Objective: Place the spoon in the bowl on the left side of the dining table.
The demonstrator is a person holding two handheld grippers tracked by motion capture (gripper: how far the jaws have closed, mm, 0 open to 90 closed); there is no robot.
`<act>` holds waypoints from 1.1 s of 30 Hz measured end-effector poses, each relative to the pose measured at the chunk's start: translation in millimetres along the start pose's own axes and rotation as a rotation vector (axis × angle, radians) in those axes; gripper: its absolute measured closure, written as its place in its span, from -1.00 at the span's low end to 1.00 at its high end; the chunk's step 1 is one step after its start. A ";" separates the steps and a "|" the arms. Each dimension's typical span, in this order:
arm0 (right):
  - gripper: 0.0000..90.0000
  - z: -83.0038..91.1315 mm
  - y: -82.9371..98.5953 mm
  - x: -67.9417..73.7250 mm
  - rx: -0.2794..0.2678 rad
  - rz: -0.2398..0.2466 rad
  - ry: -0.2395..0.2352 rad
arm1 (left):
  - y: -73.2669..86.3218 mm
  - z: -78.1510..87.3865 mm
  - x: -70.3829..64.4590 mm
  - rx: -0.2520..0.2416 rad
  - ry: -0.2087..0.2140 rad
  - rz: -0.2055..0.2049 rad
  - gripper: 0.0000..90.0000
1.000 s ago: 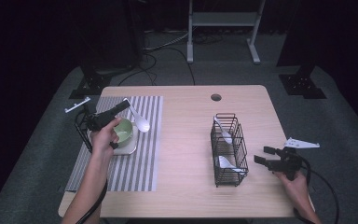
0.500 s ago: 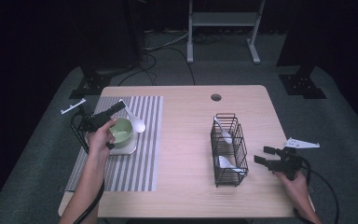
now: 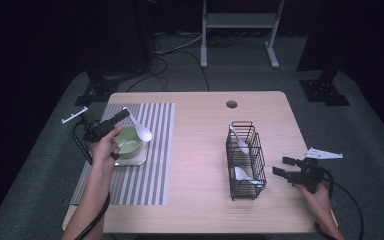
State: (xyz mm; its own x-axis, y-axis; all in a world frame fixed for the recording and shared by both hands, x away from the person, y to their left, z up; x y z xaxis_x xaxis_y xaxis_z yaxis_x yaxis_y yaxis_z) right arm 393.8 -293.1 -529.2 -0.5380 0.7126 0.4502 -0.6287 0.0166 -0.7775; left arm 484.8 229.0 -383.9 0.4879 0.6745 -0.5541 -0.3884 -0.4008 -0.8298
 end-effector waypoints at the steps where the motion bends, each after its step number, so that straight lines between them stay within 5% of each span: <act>1: -0.62 0.1 0.0 0.1 -0.001 0.001 0.000 | -0.1 0.4 0.8 0.002 -0.002 -0.003 0.89; 33: -0.62 0.3 -0.1 0.4 -0.002 0.003 -0.005 | -9.2 22.0 40.4 -0.028 -0.110 0.026 0.89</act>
State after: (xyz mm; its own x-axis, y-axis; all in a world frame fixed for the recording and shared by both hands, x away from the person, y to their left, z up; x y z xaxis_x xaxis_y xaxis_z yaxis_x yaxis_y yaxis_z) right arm 393.5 -292.9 -528.9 -0.5431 0.7090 0.4498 -0.6258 0.0154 -0.7798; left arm 490.9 273.6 -397.2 0.3884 0.7268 -0.5665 -0.3769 -0.4357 -0.8174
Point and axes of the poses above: each handheld gripper's, and its own axes: z roughly backward along the jaws, y roughly out of its underside, x roughly to its left, the point moved 10 cm from there along -z, roughly forward along the jaws, and after that the axes turned 9 degrees about -z, right-handed, at the moved point
